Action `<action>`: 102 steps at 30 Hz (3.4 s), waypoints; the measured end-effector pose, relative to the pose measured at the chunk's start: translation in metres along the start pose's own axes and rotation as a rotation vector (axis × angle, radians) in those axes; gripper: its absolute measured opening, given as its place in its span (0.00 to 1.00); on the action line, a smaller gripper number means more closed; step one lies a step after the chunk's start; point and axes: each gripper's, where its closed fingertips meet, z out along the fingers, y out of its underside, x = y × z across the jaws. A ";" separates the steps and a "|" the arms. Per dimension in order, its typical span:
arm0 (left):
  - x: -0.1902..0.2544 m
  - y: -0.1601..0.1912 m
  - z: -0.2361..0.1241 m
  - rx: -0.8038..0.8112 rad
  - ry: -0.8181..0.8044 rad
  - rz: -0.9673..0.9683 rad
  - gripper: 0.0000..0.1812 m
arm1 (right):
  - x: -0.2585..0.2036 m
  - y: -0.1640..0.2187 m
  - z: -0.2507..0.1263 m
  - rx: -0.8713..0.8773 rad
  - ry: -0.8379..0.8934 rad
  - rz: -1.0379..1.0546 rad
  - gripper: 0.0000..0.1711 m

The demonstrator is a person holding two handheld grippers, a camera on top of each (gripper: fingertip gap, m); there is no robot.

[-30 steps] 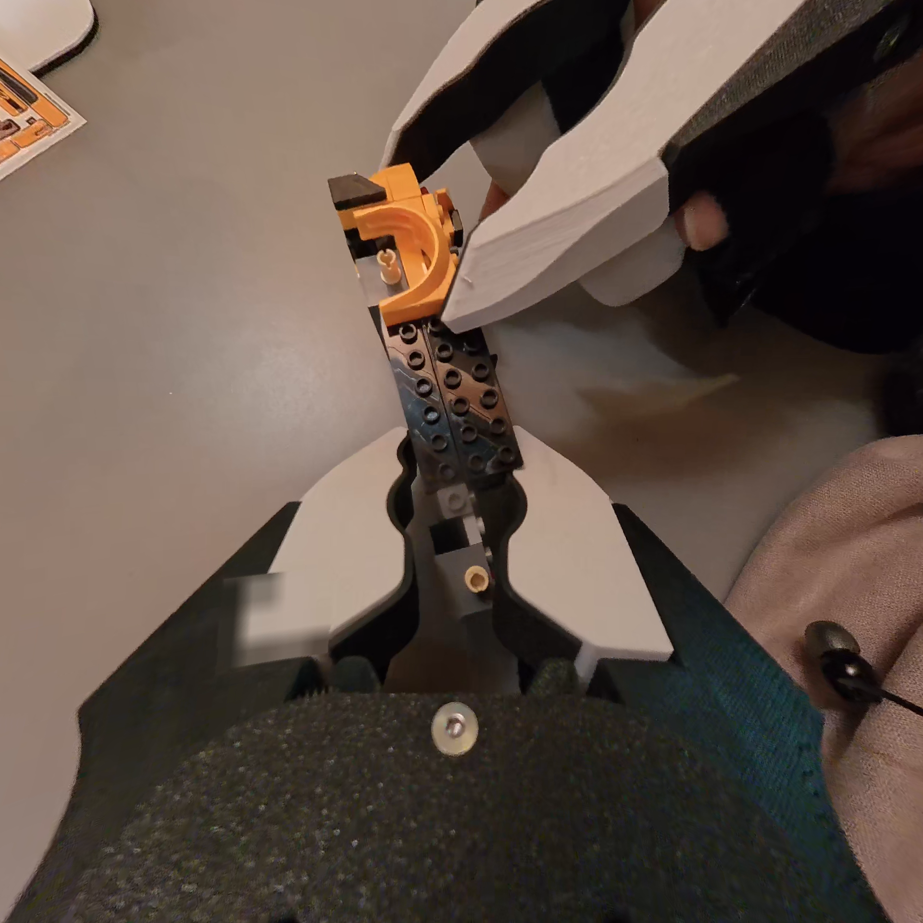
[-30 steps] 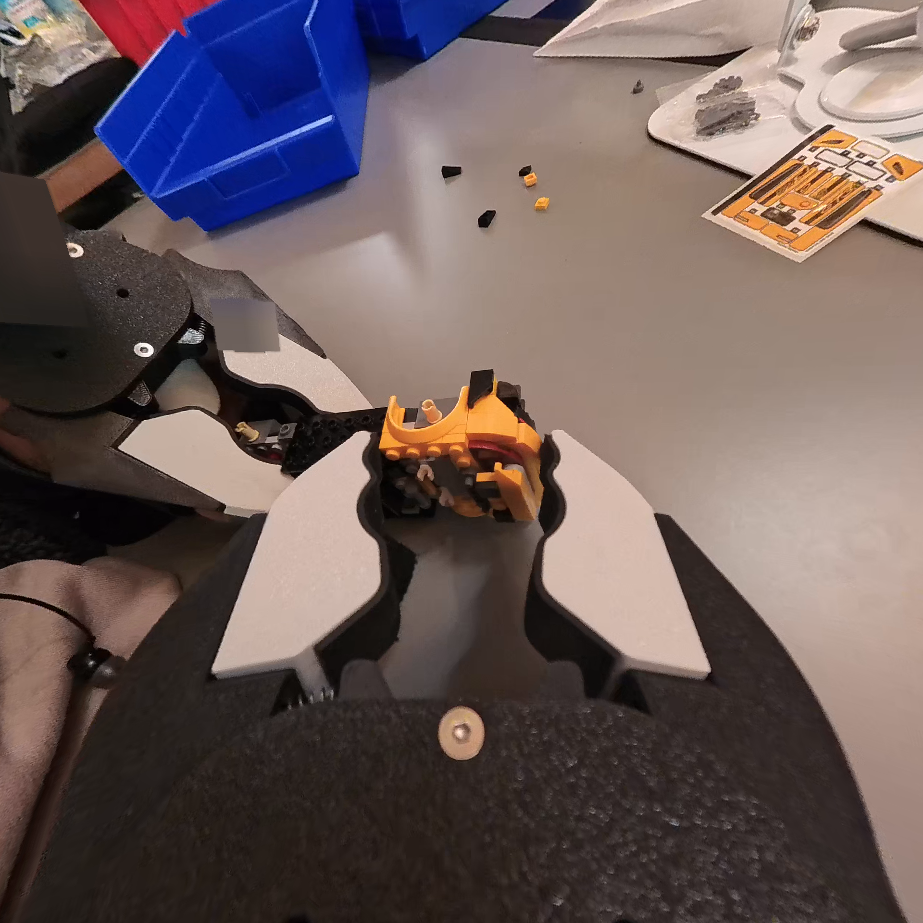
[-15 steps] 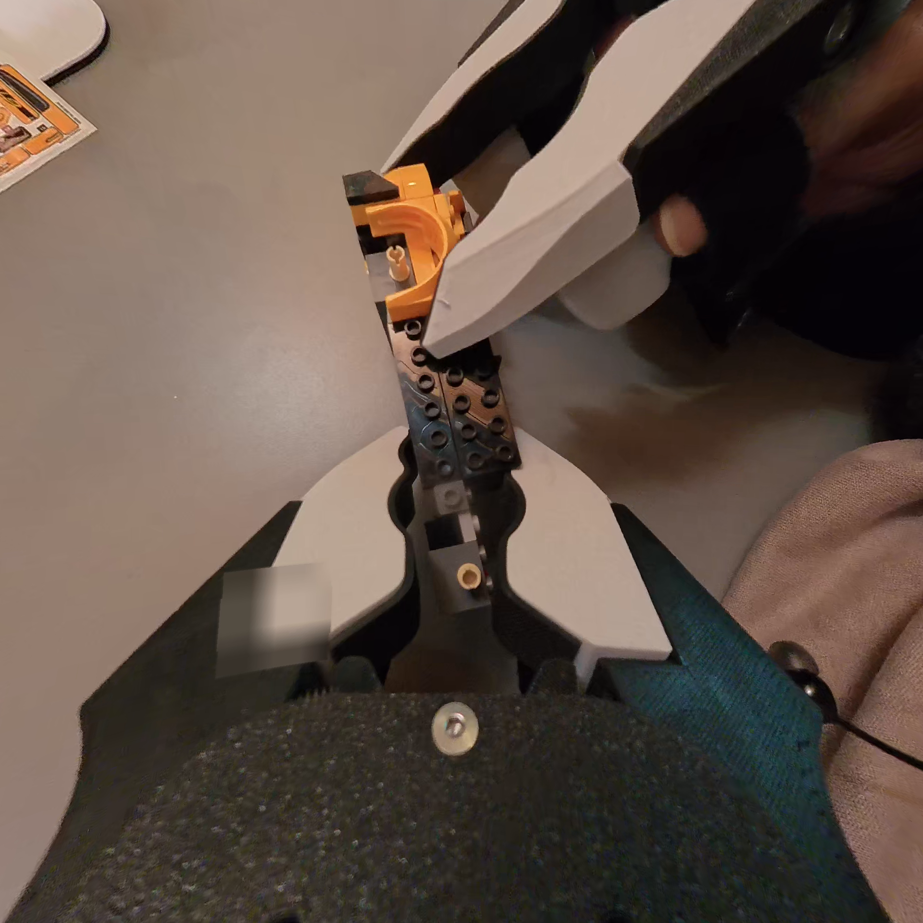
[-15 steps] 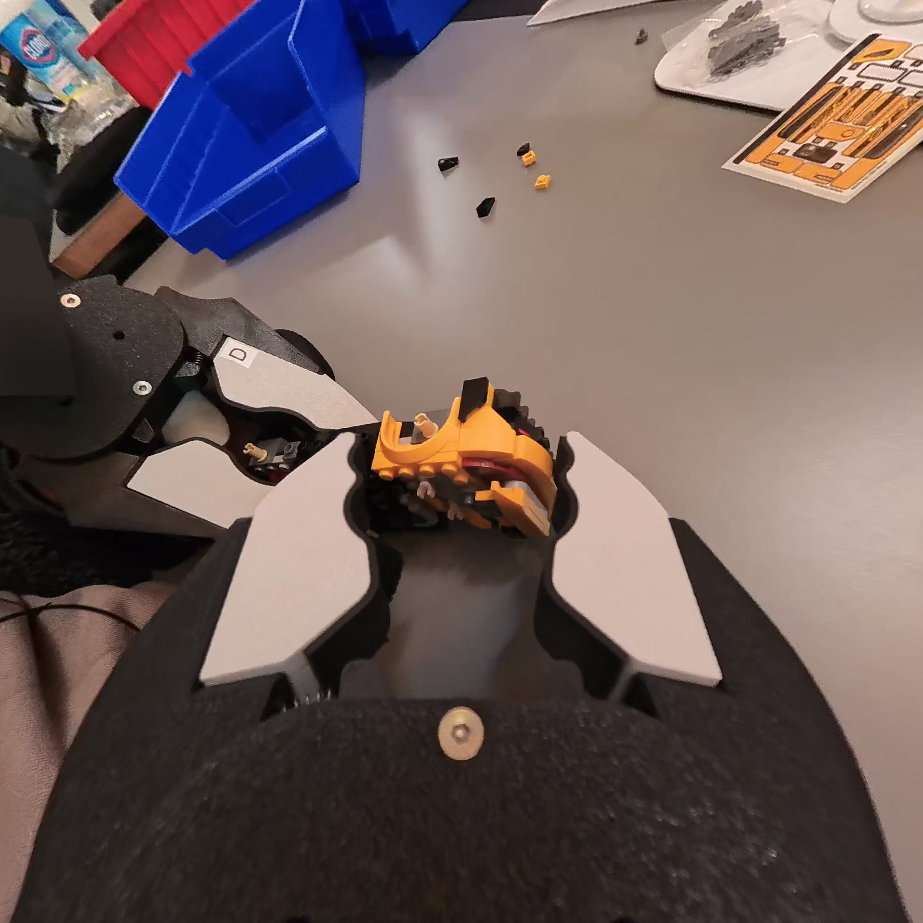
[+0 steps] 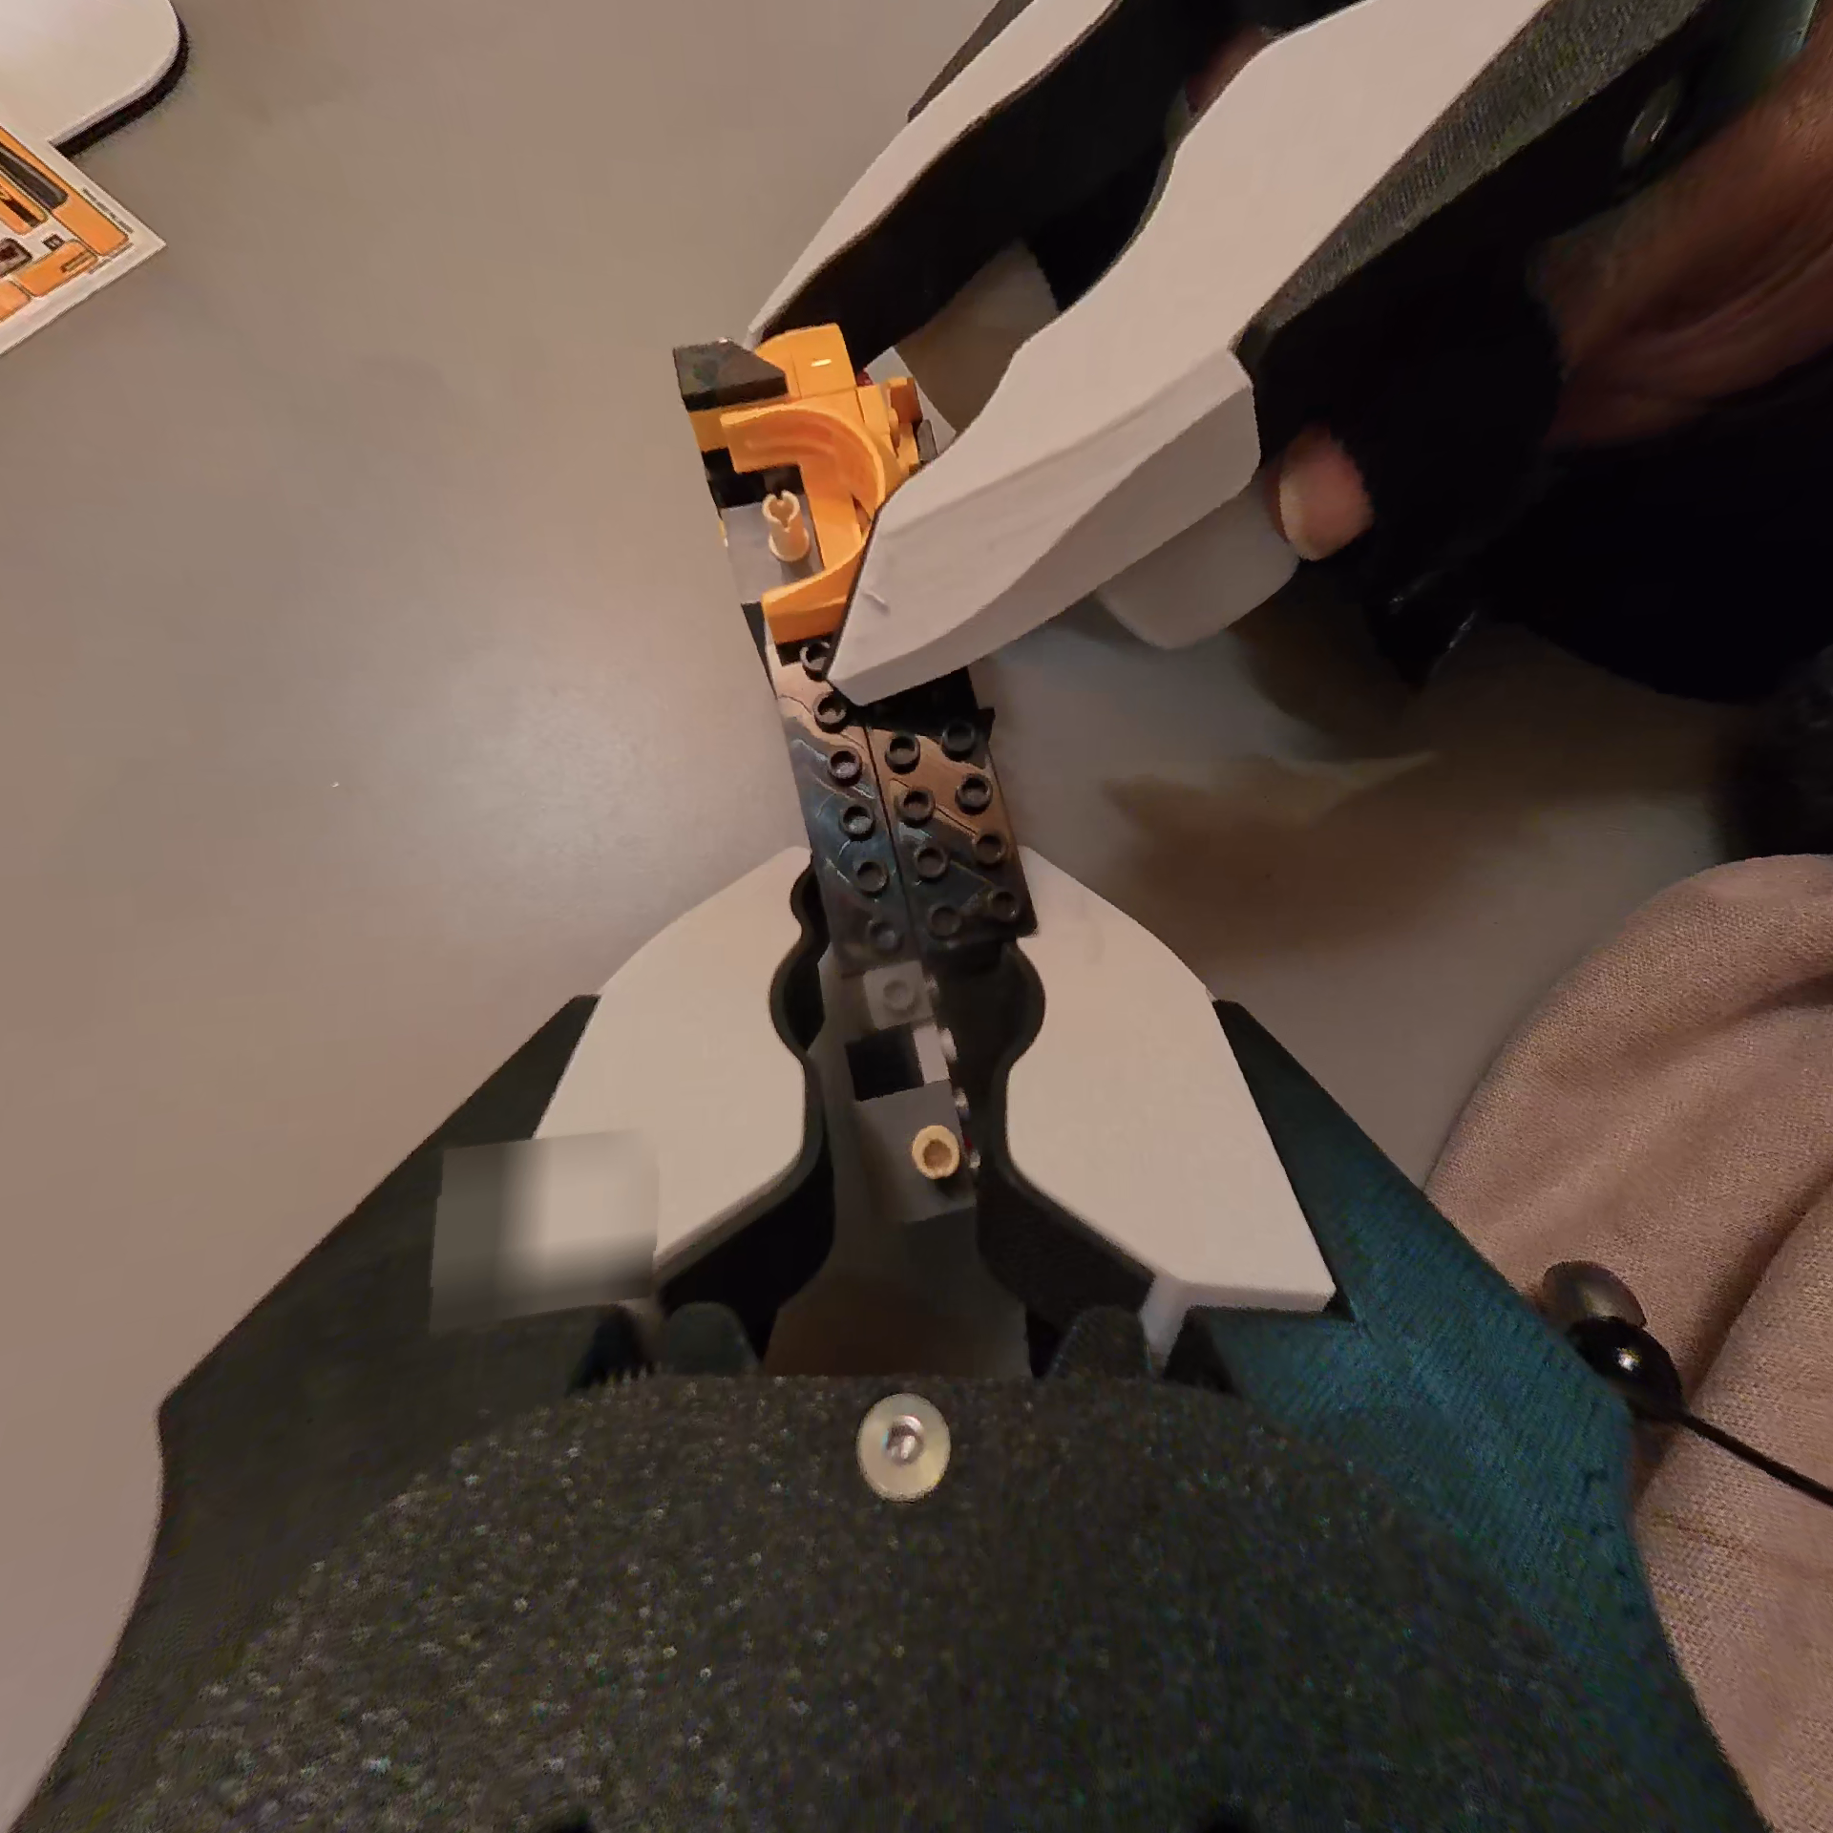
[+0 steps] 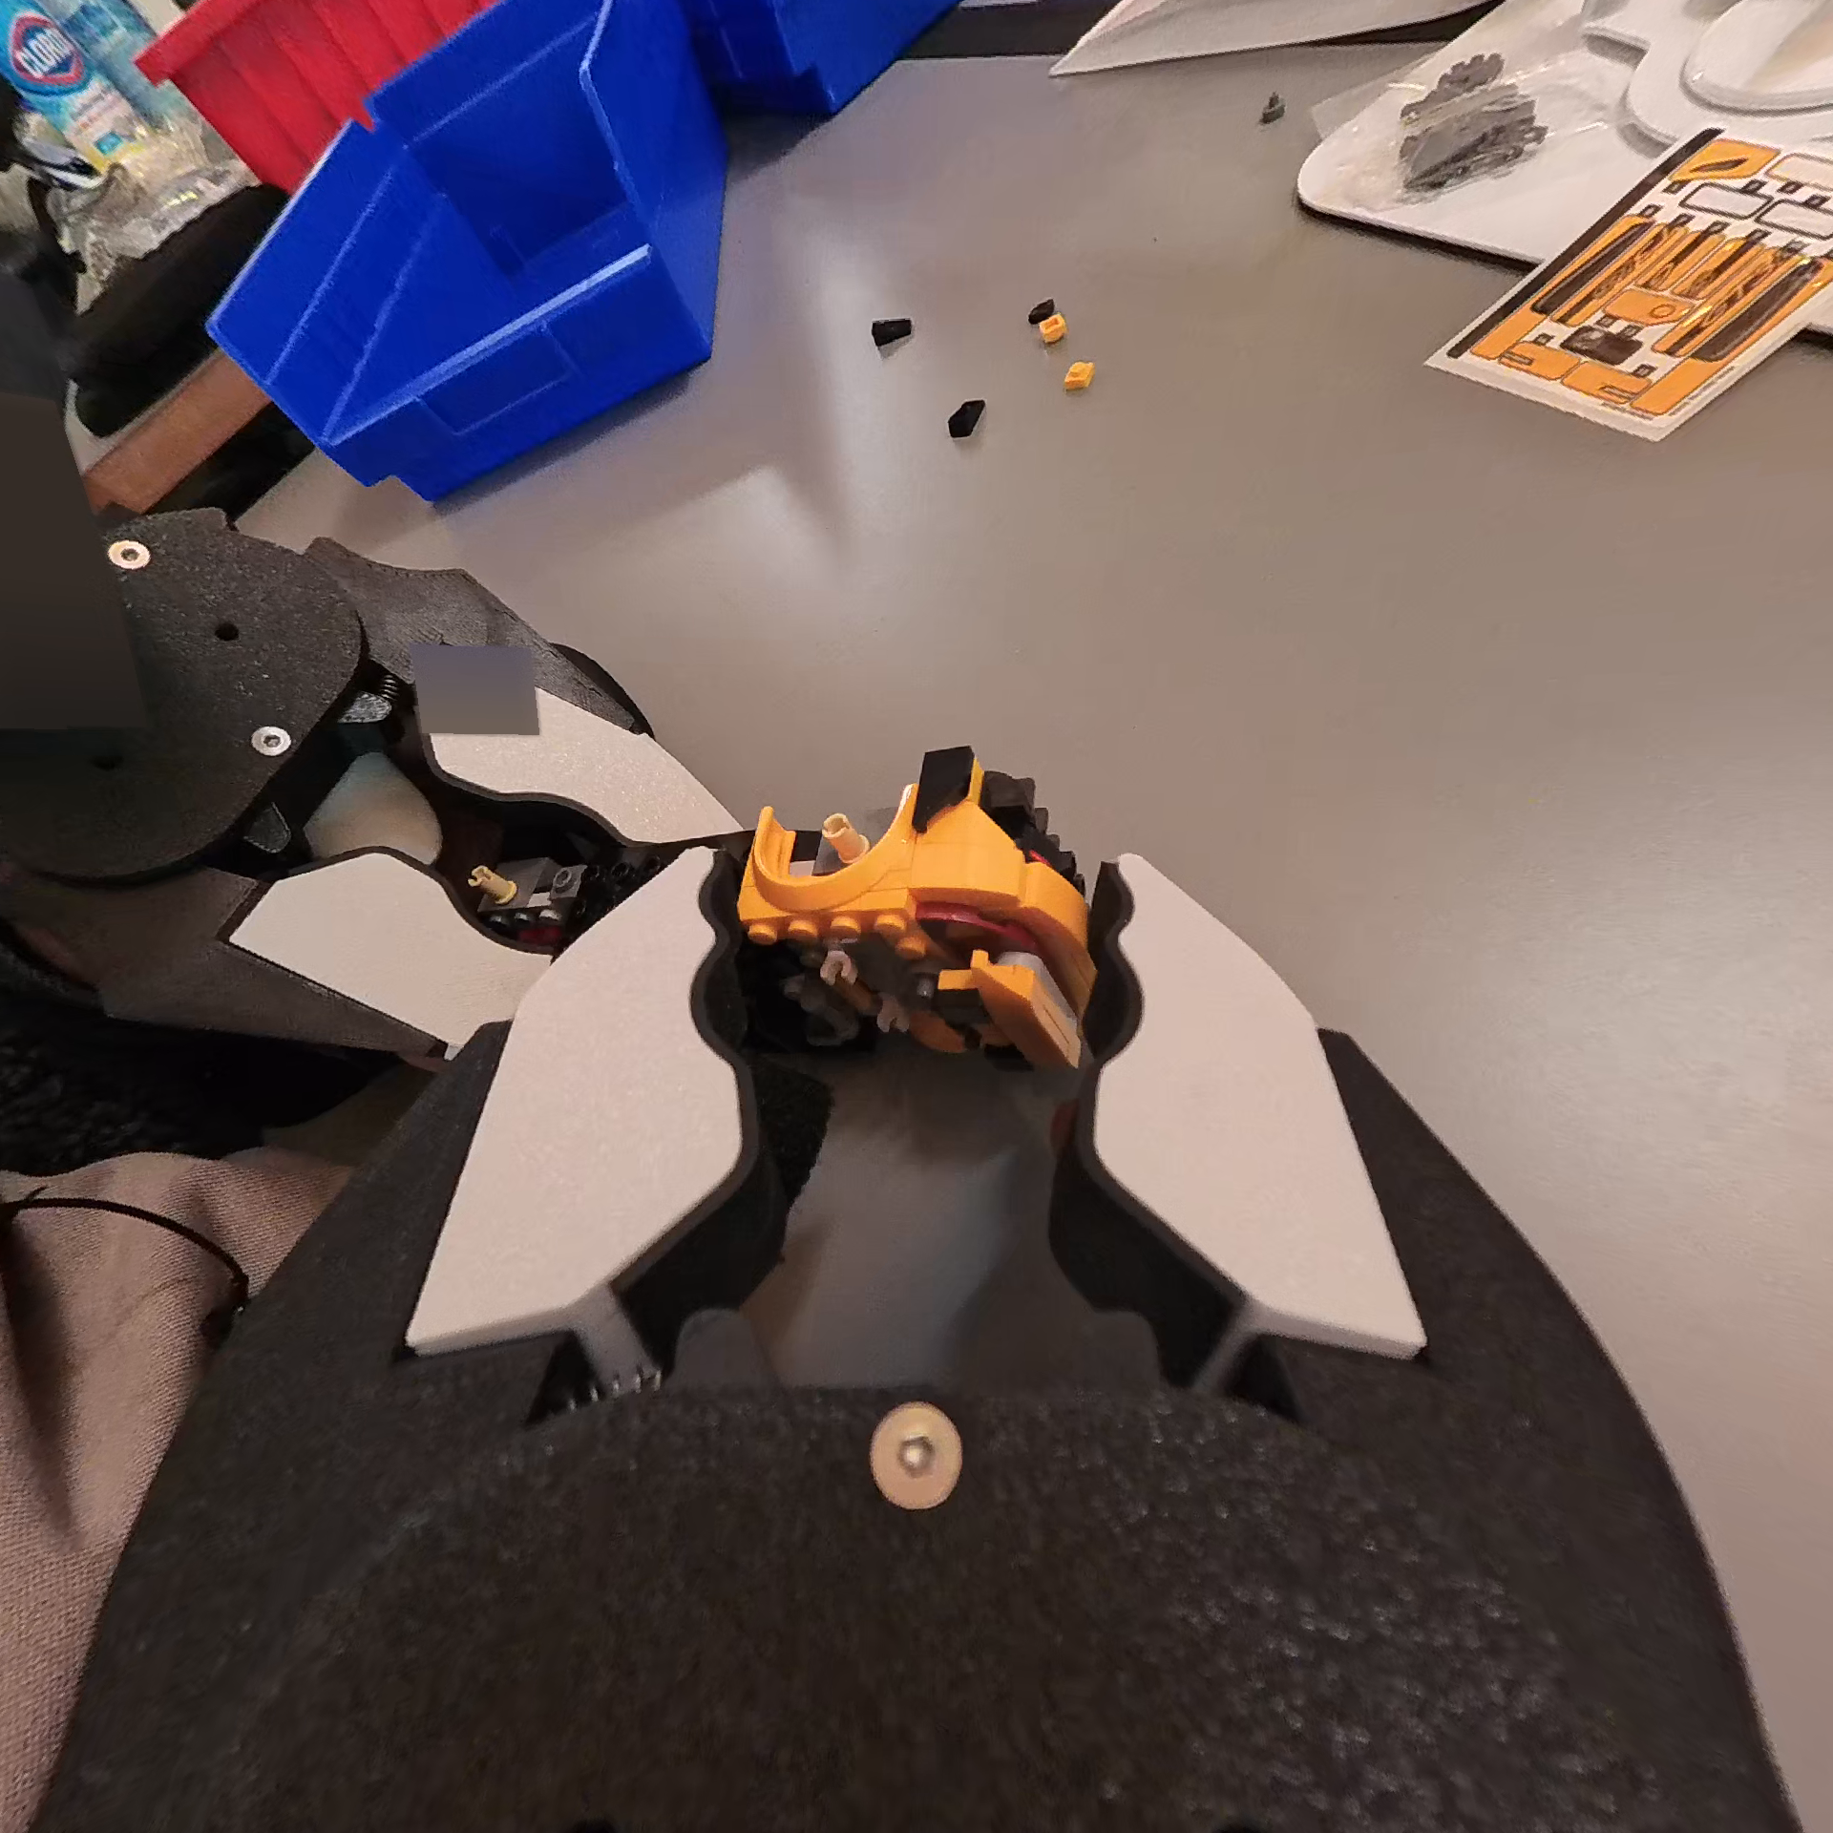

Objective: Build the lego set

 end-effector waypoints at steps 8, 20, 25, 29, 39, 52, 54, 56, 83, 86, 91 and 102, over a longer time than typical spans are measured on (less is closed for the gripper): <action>0.001 0.000 0.000 0.000 0.011 0.004 0.17 | -0.001 0.000 0.000 0.010 0.003 0.007 0.40; 0.001 -0.010 -0.009 0.073 0.218 -0.189 0.16 | -0.011 -0.007 -0.011 0.041 -0.083 -0.087 0.43; -0.002 -0.011 -0.011 0.077 0.278 -0.300 0.16 | -0.004 -0.007 -0.023 0.023 -0.082 -0.085 0.41; -0.006 -0.014 -0.013 0.093 0.321 -0.382 0.15 | 0.018 -0.002 -0.028 -0.042 0.009 -0.114 0.33; -0.009 -0.013 -0.011 0.087 0.332 -0.444 0.16 | 0.022 0.009 -0.005 -0.168 0.064 -0.194 0.25; -0.009 -0.005 -0.009 0.057 0.340 -0.453 0.15 | 0.019 0.010 -0.003 -0.162 0.104 -0.319 0.19; -0.008 -0.004 -0.009 0.051 0.339 -0.450 0.15 | 0.018 0.011 -0.003 -0.162 0.111 -0.332 0.19; -0.008 -0.003 -0.009 0.046 0.341 -0.451 0.15 | 0.018 0.011 -0.003 -0.160 0.117 -0.341 0.19; 0.000 0.002 -0.007 0.015 0.151 -0.120 0.16 | 0.004 0.006 -0.010 -0.130 -0.083 -0.388 0.24; 0.000 0.003 -0.007 0.006 0.120 -0.060 0.16 | 0.006 0.007 -0.011 -0.126 -0.058 -0.466 0.20; 0.001 0.006 -0.008 -0.002 0.107 -0.030 0.17 | 0.004 0.009 -0.010 -0.119 -0.036 -0.531 0.20; 0.003 0.010 -0.010 -0.015 0.108 0.017 0.17 | 0.000 0.011 -0.010 -0.111 -0.020 -0.605 0.20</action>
